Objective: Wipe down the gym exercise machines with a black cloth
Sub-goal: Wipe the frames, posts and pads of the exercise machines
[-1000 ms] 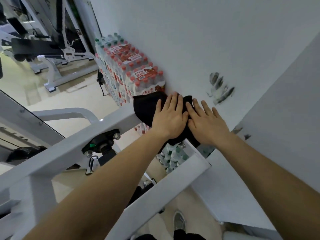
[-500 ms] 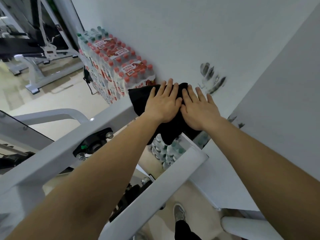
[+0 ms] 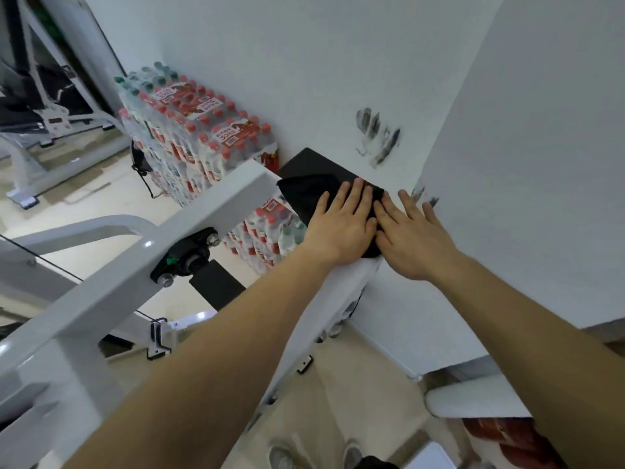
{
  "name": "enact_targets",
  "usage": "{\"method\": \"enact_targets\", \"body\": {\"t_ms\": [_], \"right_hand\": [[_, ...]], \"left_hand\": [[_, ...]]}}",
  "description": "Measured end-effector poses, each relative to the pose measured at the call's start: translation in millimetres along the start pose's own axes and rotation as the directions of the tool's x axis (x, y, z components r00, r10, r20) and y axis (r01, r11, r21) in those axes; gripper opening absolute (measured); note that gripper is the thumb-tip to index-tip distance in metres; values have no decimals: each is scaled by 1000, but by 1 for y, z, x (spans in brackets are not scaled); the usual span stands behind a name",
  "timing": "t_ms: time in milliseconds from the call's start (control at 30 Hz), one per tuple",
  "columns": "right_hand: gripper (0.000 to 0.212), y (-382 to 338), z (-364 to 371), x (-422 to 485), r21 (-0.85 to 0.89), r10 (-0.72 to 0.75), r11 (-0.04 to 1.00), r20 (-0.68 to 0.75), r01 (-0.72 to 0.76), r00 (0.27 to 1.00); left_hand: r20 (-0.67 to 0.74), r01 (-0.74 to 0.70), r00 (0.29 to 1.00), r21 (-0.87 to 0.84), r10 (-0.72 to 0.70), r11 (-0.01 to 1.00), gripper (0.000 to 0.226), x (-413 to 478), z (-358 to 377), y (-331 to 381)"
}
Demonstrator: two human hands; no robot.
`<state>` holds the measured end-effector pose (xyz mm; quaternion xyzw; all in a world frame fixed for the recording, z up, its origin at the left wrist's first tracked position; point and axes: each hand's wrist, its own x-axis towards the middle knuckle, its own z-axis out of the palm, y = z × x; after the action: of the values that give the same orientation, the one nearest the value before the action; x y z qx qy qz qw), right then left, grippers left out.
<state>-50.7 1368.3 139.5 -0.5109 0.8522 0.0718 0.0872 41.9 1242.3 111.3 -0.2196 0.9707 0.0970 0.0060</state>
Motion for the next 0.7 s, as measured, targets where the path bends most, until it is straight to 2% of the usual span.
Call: {"method": "enact_targets", "body": {"t_ms": [133, 233, 400, 700], "right_hand": [[62, -13, 14, -29, 14, -39, 999, 3, 39, 999], [66, -30, 22, -46, 9, -91, 996, -75, 92, 993], [73, -48, 46, -68, 24, -184, 981, -184, 192, 966], [75, -7, 48, -52, -74, -192, 981, -230, 179, 954]], "left_hand": [[20, -24, 999, -58, 25, 998, 58, -32, 2, 7], [47, -11, 999, -108, 17, 994, 59, -66, 1, 3], [100, 27, 995, -15, -25, 1000, 61, -106, 3, -1], [10, 95, 995, 37, -96, 995, 63, -74, 10, 32]]}}
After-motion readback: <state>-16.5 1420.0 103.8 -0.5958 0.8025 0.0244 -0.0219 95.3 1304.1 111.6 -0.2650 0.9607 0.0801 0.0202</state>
